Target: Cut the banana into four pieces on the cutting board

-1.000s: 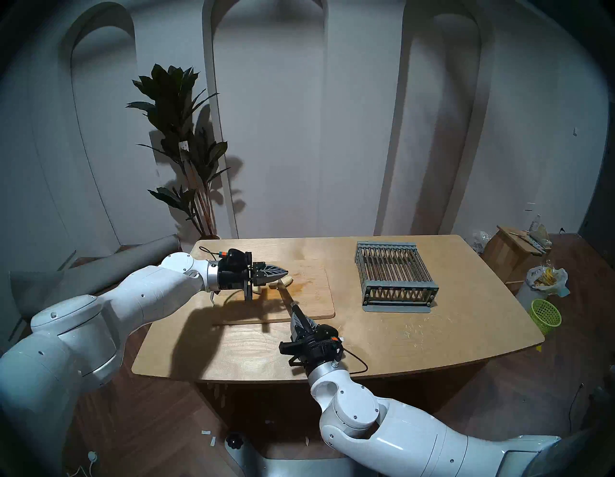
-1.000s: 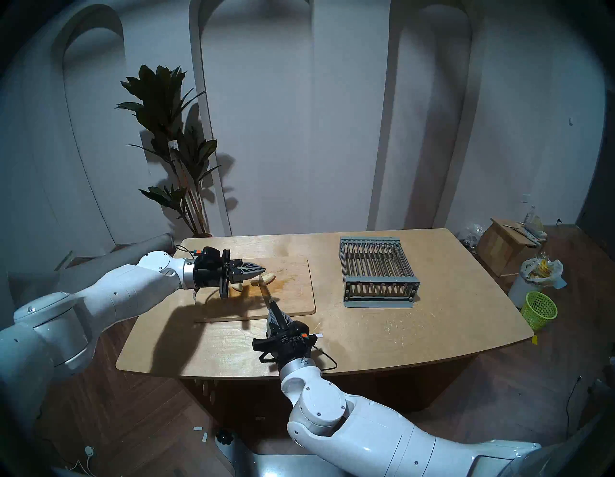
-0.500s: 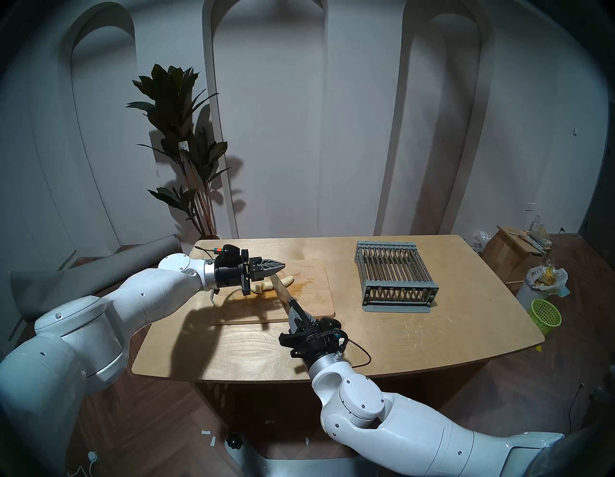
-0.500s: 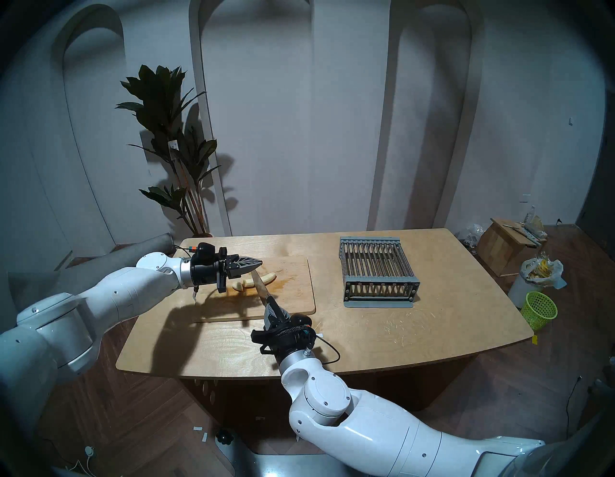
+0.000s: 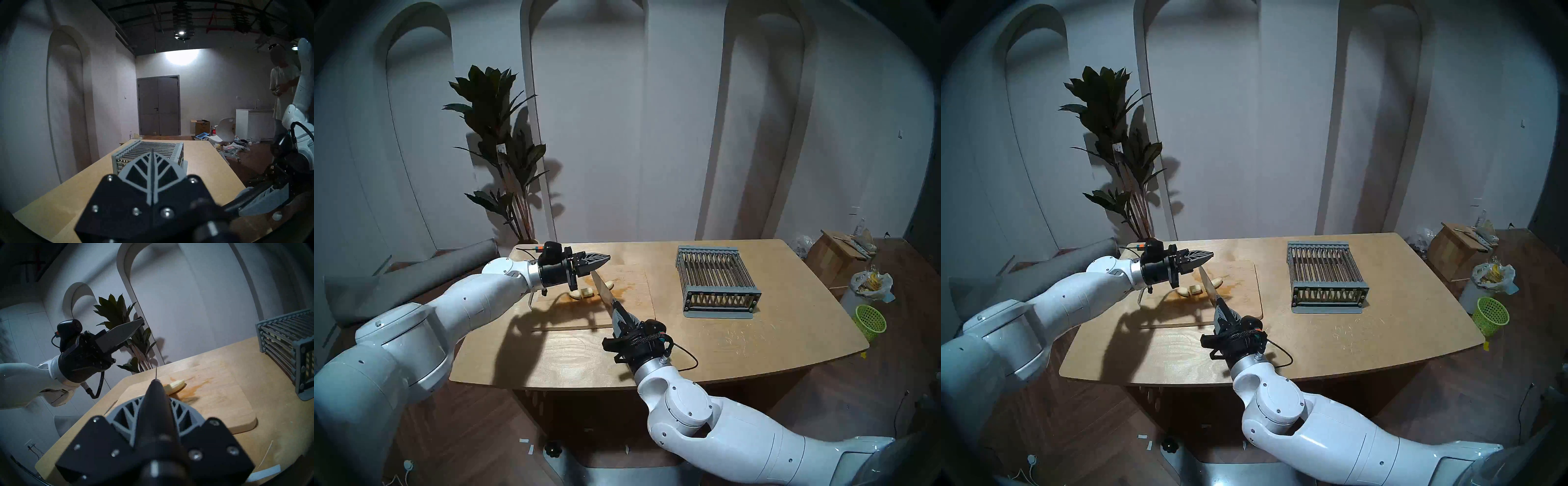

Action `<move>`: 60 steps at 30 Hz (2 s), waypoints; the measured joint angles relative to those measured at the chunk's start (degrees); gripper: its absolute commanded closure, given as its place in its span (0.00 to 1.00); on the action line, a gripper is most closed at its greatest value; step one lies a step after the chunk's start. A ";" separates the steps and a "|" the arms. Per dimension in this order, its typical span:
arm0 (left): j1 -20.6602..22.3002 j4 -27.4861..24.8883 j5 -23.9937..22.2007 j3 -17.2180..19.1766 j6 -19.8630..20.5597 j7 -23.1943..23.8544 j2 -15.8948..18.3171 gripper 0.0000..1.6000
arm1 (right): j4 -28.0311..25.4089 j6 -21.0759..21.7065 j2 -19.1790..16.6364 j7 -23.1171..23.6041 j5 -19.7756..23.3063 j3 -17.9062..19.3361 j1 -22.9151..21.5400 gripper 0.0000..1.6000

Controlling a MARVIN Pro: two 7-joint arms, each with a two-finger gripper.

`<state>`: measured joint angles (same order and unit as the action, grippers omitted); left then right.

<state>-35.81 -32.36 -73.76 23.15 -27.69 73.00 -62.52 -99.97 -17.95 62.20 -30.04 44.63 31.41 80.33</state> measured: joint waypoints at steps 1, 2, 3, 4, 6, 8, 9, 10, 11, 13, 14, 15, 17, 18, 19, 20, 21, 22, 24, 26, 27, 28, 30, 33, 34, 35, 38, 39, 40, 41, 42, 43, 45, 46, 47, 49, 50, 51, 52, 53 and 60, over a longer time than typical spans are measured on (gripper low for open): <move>-0.02 0.10 0.01 0.00 -0.10 -0.19 -0.18 1.00 | -0.14 -0.01 -0.21 -0.13 -0.08 0.01 0.03 1.00; -0.04 0.19 0.01 0.00 -0.19 -0.39 -0.37 1.00 | -0.27 -0.02 -0.42 -0.26 -0.16 0.03 0.06 1.00; -0.06 0.38 0.04 -0.03 -0.30 -0.65 -0.64 1.00 | -0.50 -0.04 -0.76 -0.44 -0.27 0.05 0.11 1.00; -0.06 0.49 0.06 -0.04 -0.36 -0.78 -0.79 1.00 | -0.63 -0.05 -0.95 -0.54 -0.32 0.07 0.14 1.00; -0.07 0.81 0.11 -0.10 -0.49 -1.11 -1.22 1.00 | -0.96 -0.10 -1.52 -0.77 -0.47 0.10 0.23 1.00; -0.07 1.20 0.17 -0.16 -0.60 -1.46 -1.72 1.00 | -1.30 -0.19 -2.22 -0.96 -0.58 0.13 0.37 1.00; -0.07 1.29 0.18 -0.18 -0.62 -1.54 -1.83 1.00 | -1.38 -0.22 -2.37 -0.96 -0.59 0.14 0.41 1.00; -0.07 1.52 0.23 -0.25 -0.66 -1.69 -2.09 1.00 | -1.54 -0.29 -2.74 -0.96 -0.59 0.14 0.50 1.00; -0.07 1.62 0.27 -0.29 -0.67 -1.75 -2.20 1.00 | -1.61 -0.32 -2.91 -0.94 -0.59 0.14 0.53 1.00; -0.08 1.83 0.46 -0.54 -0.73 -1.88 -2.52 1.00 | -1.81 -0.44 -3.45 -0.75 -0.59 0.16 0.67 1.00; -0.08 1.87 0.59 -0.66 -0.75 -1.90 -2.61 1.00 | -1.87 -0.48 -3.62 -0.67 -0.59 0.16 0.71 1.00; -0.08 1.95 0.91 -0.94 -0.77 -1.92 -2.77 1.00 | -1.98 -0.55 -3.93 -0.53 -0.56 0.18 0.79 1.00; -0.08 2.04 1.45 -1.35 -0.84 -1.91 -2.97 1.00 | -2.10 -0.64 -4.30 -0.34 -0.47 0.21 0.89 1.00; -0.04 2.14 2.00 -1.83 -1.01 -1.77 -3.08 1.00 | -2.15 -0.69 -4.53 -0.20 -0.41 0.23 0.94 1.00; 0.01 2.26 2.69 -2.42 -1.19 -1.47 -3.20 1.00 | -2.19 -0.74 -4.75 -0.05 -0.34 0.25 0.98 1.00; 0.03 2.31 3.11 -2.75 -1.30 -1.25 -3.26 1.00 | -2.21 -0.75 -4.88 0.03 -0.30 0.25 1.00 1.00; 0.07 2.36 3.91 -3.33 -1.59 -0.86 -3.35 1.00 | -2.23 -0.77 -5.07 0.22 -0.19 0.26 1.03 1.00; 0.15 2.35 4.78 -4.02 -1.94 -0.45 -3.43 1.00 | -2.24 -0.78 -5.27 0.43 0.00 0.26 1.04 1.00; 0.17 2.09 6.28 -5.04 -2.65 0.21 -3.59 1.00 | -2.24 -0.78 -5.67 0.92 0.59 0.27 1.02 1.00; 0.17 1.77 6.95 -5.46 -3.07 0.39 -3.70 1.00 | -2.20 -0.78 -5.91 1.36 1.13 0.28 0.93 1.00; 0.17 1.74 7.06 -5.50 -3.15 0.39 -3.74 1.00 | -2.16 -0.78 -5.94 1.45 1.23 0.28 0.91 1.00; 0.17 1.71 7.18 -5.54 -3.24 0.39 -3.77 1.00 | -2.13 -0.79 -5.97 1.55 1.34 0.28 0.88 1.00; 0.20 1.67 7.69 -5.58 -3.59 0.34 -3.94 1.00 | -1.90 -0.82 -6.03 2.02 1.81 0.30 0.71 1.00; 0.30 1.67 8.26 -5.58 -3.96 0.03 -4.05 1.00 | -1.75 -0.86 -6.01 2.34 2.11 0.32 0.54 1.00; 0.38 1.67 8.56 -5.59 -4.14 -0.16 -4.09 1.00 | -1.70 -0.87 -6.00 2.45 2.21 0.34 0.47 1.00; 0.52 1.72 9.03 -5.67 -4.41 -0.42 -4.17 1.00 | -1.65 -0.88 -5.98 2.59 2.32 0.35 0.39 1.00; 0.89 1.99 10.34 -5.99 -5.33 -1.02 -4.40 1.00 | -1.58 -0.89 -5.96 2.84 2.51 0.38 0.21 1.00; 1.03 2.13 10.89 -6.20 -5.76 -1.29 -4.48 1.00 | -1.57 -0.89 -5.95 2.90 2.55 0.38 0.18 1.00; 1.26 2.42 11.86 -6.64 -6.57 -1.93 -4.63 1.00 | -1.53 -0.89 -5.94 2.98 2.61 0.39 0.12 1.00; 1.46 2.67 12.75 -7.11 -7.32 -2.59 -4.75 1.00 | -1.51 -0.89 -5.93 3.05 2.65 0.39 0.08 1.00; 1.55 2.79 13.23 -7.36 -7.75 -2.99 -4.81 1.00 | -1.49 -0.89 -5.93 3.09 2.67 0.39 0.06 1.00; 1.67 2.98 13.97 -7.70 -8.38 -3.66 -4.91 1.00 | -1.46 -0.89 -5.92 3.15 2.71 0.38 0.03 1.00; 1.85 3.22 15.10 -8.25 -9.29 -4.68 -5.05 1.00 | -1.42 -0.89 -5.91 3.24 2.76 0.38 -0.03 1.00; 1.99 3.34 15.74 -8.61 -9.73 -5.19 -5.13 1.00 | -1.38 -0.88 -5.90 3.29 2.79 0.37 -0.07 1.00; 2.12 3.41 16.21 -8.88 -10.06 -5.52 -5.18 1.00 | -1.32 -0.85 -5.90 3.31 2.83 0.36 -0.09 1.00; 2.30 3.47 16.74 -9.19 -10.49 -5.91 -5.26 1.00 | -1.18 -0.79 -5.91 3.36 2.89 0.34 -0.11 1.00; 2.38 3.52 16.93 -9.30 -10.64 -6.08 -5.30 1.00 | -1.11 -0.78 -5.91 3.41 2.91 0.34 -0.12 1.00; 2.43 3.56 17.08 -9.35 -10.75 -6.20 -5.33 1.00 | -1.06 -0.77 -5.91 3.44 2.93 0.34 -0.14 1.00; 2.50 3.64 17.27 -9.42 -10.90 -6.36 -5.38 1.00 | -0.97 -0.76 -5.91 3.53 2.96 0.33 -0.19 1.00; 2.55 3.71 17.40 -9.46 -11.00 -6.47 -5.43 1.00 | -0.89 -0.76 -5.91 3.60 2.99 0.33 -0.24 1.00; 2.74 4.91 17.71 -9.32 -11.42 -6.92 -5.99 1.00 | -0.22 -0.60 -5.87 4.21 3.40 0.38 -0.73 1.00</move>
<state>-33.07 -27.45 -56.05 13.83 -39.11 66.09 -68.51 -100.20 -18.55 56.32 -25.83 48.03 31.79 79.60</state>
